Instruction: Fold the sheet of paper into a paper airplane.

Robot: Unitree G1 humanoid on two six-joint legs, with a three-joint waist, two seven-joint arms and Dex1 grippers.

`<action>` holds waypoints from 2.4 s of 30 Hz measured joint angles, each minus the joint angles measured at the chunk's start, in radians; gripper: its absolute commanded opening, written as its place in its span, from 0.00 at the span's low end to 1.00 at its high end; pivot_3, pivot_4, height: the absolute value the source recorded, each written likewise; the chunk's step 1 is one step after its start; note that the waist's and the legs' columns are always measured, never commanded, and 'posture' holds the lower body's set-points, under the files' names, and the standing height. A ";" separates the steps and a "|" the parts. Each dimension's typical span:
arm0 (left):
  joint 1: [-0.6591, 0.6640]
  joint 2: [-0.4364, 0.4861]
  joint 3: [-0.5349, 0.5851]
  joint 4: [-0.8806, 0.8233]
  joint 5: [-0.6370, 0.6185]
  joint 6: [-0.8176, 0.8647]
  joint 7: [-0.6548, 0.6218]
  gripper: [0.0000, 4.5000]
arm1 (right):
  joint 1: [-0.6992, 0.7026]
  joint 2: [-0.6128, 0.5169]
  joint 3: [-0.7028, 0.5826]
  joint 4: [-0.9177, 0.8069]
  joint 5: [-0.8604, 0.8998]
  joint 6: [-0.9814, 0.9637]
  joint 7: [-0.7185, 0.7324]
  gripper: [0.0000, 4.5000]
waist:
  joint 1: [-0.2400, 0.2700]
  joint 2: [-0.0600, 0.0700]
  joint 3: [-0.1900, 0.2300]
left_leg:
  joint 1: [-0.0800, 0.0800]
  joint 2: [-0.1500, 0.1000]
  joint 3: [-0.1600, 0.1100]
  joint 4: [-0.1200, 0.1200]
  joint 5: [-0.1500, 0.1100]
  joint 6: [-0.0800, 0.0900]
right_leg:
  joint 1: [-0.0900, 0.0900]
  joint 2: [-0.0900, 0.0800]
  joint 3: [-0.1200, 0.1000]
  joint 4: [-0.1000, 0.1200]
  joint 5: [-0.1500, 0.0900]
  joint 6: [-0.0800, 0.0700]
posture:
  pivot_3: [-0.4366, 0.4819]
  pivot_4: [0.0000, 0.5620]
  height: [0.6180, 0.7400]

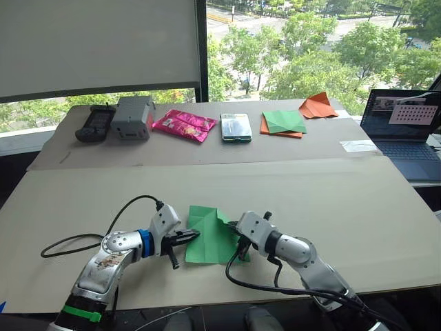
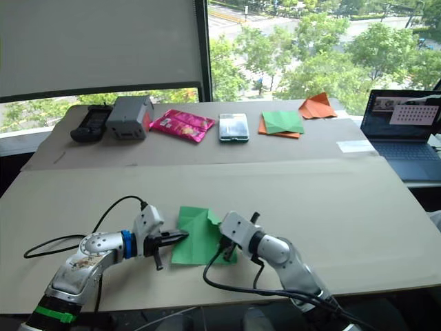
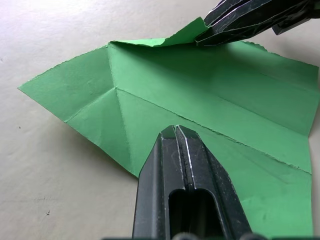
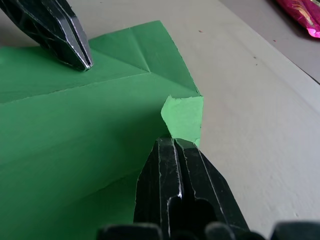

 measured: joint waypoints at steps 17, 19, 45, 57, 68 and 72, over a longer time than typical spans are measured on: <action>-0.189 -0.120 -0.097 0.157 0.011 -0.001 0.002 0.00 | -0.040 0.015 0.017 -0.010 -0.012 0.106 0.095 0.01 | -0.002 -0.001 -0.001 | 0.001 0.000 0.000 0.000 0.000 0.000 | 0.002 0.001 0.000 0.001 0.000 0.000 | 0.48 0.27 1.00; -0.189 -0.120 -0.103 0.174 0.023 -0.006 0.002 0.00 | -0.040 0.015 0.015 -0.016 -0.013 0.117 0.099 0.01 | -0.002 -0.001 -0.001 | 0.001 0.000 0.000 0.000 0.000 0.000 | 0.002 0.001 0.000 0.001 0.000 0.000 | 0.48 0.27 1.00; -0.345 -0.179 -0.126 0.423 0.150 -0.143 0.001 0.00 | -0.037 0.021 0.016 -0.043 -0.039 0.153 0.107 0.01 | 0.002 -0.001 -0.002 | 0.002 0.000 0.000 0.001 0.000 0.000 | 0.002 0.001 0.000 0.005 0.001 0.003 | 0.48 0.27 1.00; -0.346 -0.172 -0.153 0.434 0.199 -0.203 0.001 0.00 | -0.031 0.030 0.012 -0.058 -0.037 0.189 0.105 0.20 | 0.004 -0.002 -0.007 | 0.003 -0.001 0.000 0.001 0.000 0.000 | 0.002 0.001 0.000 0.007 -0.001 0.001 | 0.48 0.27 1.00; -0.341 -0.172 -0.153 0.450 0.201 -0.227 0.002 0.00 | -0.024 0.128 -0.140 -0.194 0.195 0.375 0.147 0.35 | 0.000 -0.002 -0.008 | 0.003 -0.001 -0.001 0.001 0.000 0.000 | 0.002 0.002 0.000 0.009 -0.002 0.000 | 0.48 0.27 1.00; -0.334 -0.181 -0.149 0.453 0.201 -0.241 0.010 0.00 | -0.094 0.198 -0.199 -0.186 0.270 0.442 0.102 0.23 | 0.003 -0.001 -0.009 | 0.003 -0.001 -0.001 0.001 0.000 0.000 | 0.002 0.001 0.000 0.008 -0.002 0.000 | 0.48 0.27 1.00</action>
